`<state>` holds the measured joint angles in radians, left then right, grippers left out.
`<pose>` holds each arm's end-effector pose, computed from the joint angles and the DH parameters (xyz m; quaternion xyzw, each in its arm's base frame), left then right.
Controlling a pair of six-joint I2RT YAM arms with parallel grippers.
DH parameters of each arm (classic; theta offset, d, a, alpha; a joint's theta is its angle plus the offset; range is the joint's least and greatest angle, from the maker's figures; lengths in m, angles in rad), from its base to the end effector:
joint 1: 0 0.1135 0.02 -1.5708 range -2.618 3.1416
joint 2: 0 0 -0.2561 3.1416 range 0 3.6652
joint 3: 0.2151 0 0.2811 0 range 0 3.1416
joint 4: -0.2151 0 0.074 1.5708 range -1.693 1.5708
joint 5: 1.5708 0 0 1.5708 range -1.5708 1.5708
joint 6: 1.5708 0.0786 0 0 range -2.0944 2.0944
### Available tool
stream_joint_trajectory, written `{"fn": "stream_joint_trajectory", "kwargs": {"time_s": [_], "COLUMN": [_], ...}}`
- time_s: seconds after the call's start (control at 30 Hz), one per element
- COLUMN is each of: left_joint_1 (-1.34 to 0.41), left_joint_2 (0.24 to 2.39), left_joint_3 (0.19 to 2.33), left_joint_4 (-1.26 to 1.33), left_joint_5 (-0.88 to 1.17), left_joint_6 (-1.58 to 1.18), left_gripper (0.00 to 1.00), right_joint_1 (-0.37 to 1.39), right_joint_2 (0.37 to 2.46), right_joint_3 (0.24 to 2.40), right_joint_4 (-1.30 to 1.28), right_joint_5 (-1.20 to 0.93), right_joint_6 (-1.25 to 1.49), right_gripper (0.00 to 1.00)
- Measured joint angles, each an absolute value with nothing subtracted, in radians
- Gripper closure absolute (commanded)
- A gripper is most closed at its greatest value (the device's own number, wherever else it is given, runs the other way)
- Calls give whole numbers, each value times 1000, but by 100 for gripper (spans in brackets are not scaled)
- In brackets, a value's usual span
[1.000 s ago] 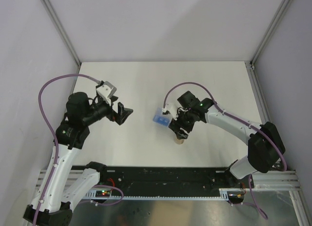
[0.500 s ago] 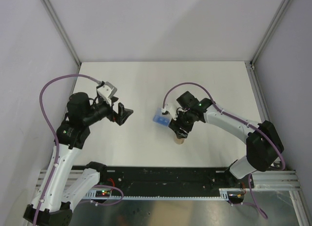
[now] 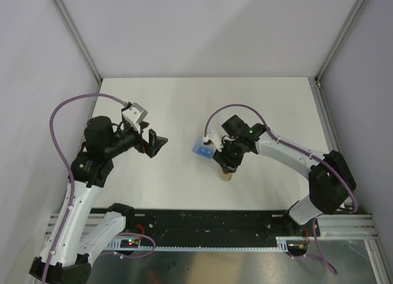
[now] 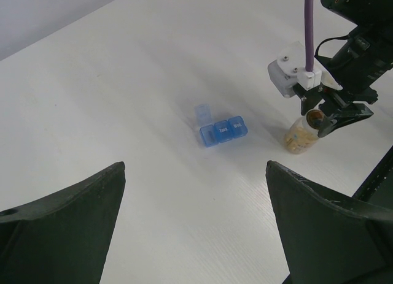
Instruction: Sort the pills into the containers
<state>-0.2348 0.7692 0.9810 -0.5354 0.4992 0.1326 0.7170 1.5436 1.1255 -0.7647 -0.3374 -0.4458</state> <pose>0.2125 -0.0895 0.3625 0.2855 0.7470 -0.2292 0.5549 0.2425 0.2459 0.1757 -0.5583 0.7906 0.1889 0.1660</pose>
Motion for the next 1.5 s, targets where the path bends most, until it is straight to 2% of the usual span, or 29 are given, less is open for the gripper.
{"fn": "stream_joint_trajectory", "kwargs": {"time_s": [0.3,0.47,0.6,0.8,1.17,1.5], "left_joint_1": [-235,-235,-259,-383,-579,-697], "left_joint_2": [770,782,828,917,1109,1198], "left_joint_3": [981,981,981,1005,1209,1256], "left_joint_4": [-535,-535,-535,-538,-530,-501], "left_joint_5": [507,554,580,566,526,500], "left_joint_6": [134,141,142,159,159,194], "left_gripper": [0,0,0,0,0,0], "right_joint_1": [721,725,728,729,672,616], "right_joint_2": [1541,1535,1510,1495,1508,1515], "right_joint_3": [1129,1167,1278,1475,1792,1860], "right_joint_4": [-757,-826,-896,-976,-1048,-1051], "right_joint_5": [-330,-327,-329,-363,-504,-622], "right_joint_6": [-460,-467,-472,-472,-429,-351], "right_gripper": [88,98,100,100,100,100]}}
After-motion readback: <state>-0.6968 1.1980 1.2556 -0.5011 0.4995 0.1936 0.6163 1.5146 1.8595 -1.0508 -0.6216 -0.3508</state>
